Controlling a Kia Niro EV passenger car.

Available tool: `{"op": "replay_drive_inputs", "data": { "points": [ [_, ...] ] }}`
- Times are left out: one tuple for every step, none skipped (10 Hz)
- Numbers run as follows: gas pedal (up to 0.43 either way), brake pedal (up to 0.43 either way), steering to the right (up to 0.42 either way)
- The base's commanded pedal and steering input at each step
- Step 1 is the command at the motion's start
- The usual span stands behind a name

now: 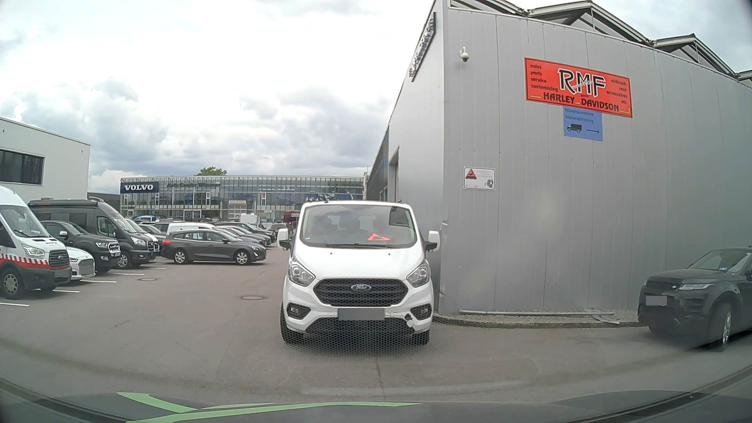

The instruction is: Follow the waypoints while adhering to traffic rules and regulations

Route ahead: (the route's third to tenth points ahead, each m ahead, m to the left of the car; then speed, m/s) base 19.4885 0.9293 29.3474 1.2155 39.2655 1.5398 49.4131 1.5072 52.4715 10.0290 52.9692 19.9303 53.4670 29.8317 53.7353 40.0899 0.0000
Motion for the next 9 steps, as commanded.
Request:
{"op": "replay_drive_inputs", "data": {
  "points": [
    [0.000,0.427,0.006],
    [0.000,0.427,0.006],
    [0.000,0.427,0.006],
    [0.000,0.427,0.006],
    [0.000,0.427,0.005],
    [0.000,0.427,0.006],
    [0.000,0.427,0.006],
    [0.000,0.427,0.006],
    [0.000,0.427,0.006]
  ]
}}
